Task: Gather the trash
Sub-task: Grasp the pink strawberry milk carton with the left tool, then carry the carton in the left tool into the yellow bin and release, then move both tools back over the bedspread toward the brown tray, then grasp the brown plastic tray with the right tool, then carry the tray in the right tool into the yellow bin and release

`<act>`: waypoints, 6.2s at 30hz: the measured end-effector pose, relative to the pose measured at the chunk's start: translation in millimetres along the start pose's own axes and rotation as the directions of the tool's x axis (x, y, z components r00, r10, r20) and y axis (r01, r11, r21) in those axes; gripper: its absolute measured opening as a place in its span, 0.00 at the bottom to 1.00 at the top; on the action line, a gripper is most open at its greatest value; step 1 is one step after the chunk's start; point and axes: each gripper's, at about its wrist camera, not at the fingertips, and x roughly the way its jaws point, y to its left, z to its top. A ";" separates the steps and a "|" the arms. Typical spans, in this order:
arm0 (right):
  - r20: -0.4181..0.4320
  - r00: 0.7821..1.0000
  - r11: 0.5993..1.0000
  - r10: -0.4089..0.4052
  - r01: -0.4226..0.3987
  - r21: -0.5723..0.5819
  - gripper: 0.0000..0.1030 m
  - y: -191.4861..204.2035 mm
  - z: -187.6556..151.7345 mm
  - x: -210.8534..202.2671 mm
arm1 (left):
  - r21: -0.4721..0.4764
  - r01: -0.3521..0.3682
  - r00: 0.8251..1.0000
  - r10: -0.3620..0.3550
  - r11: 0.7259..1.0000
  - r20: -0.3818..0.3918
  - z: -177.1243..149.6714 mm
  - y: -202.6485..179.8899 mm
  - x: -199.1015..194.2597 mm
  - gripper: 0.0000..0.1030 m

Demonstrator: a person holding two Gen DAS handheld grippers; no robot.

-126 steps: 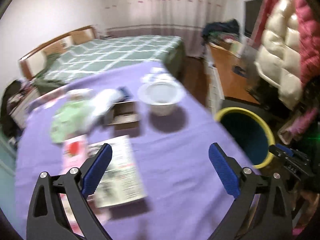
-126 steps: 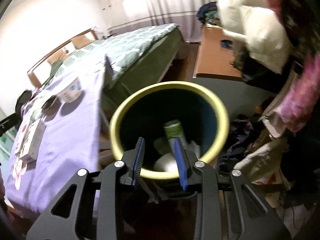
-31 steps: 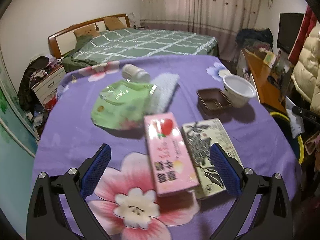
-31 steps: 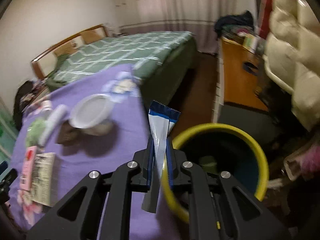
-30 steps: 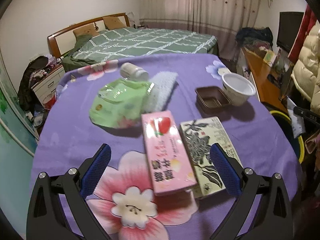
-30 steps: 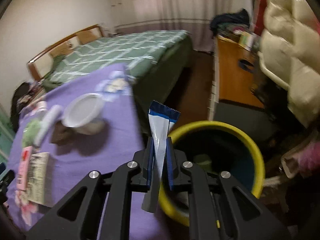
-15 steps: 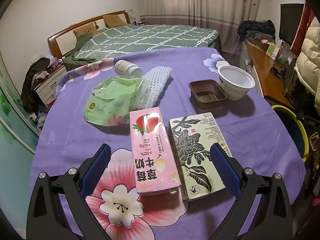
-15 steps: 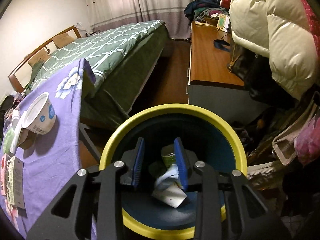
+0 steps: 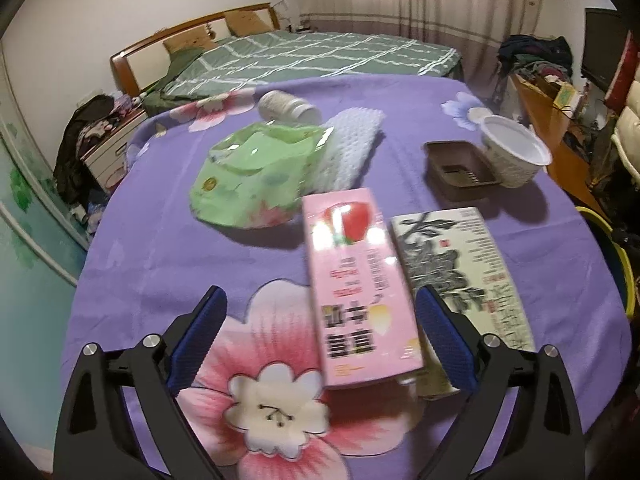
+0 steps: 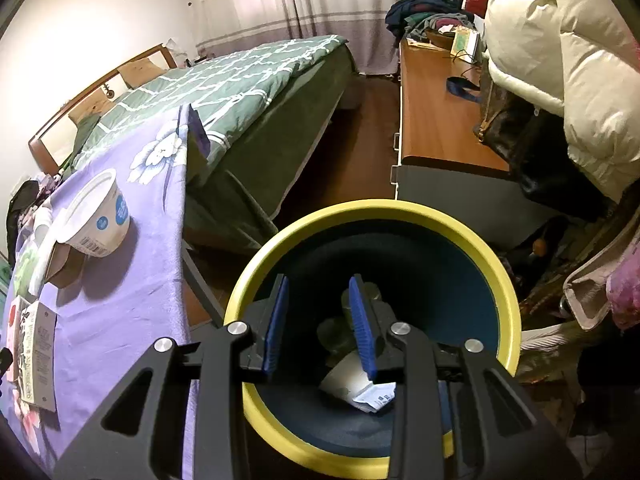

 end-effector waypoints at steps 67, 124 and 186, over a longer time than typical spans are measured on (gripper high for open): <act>0.038 0.999 0.988 -0.035 0.029 0.150 0.36 -132.1 -36.7 -43.0 | 0.502 0.469 0.876 -0.455 0.727 -0.160 42.7 -363.4 -20.4 0.49; -0.116 0.946 0.878 0.302 -0.324 -0.354 0.55 218.5 -3.6 -4.2 | -0.051 0.042 0.980 -0.031 0.998 0.197 53.8 29.3 -37.8 0.89; -0.028 1.000 0.998 0.010 -0.012 -0.064 0.64 6.1 -17.5 -32.4 | 0.158 0.178 0.968 -0.202 0.971 0.147 45.1 -80.7 -46.5 0.90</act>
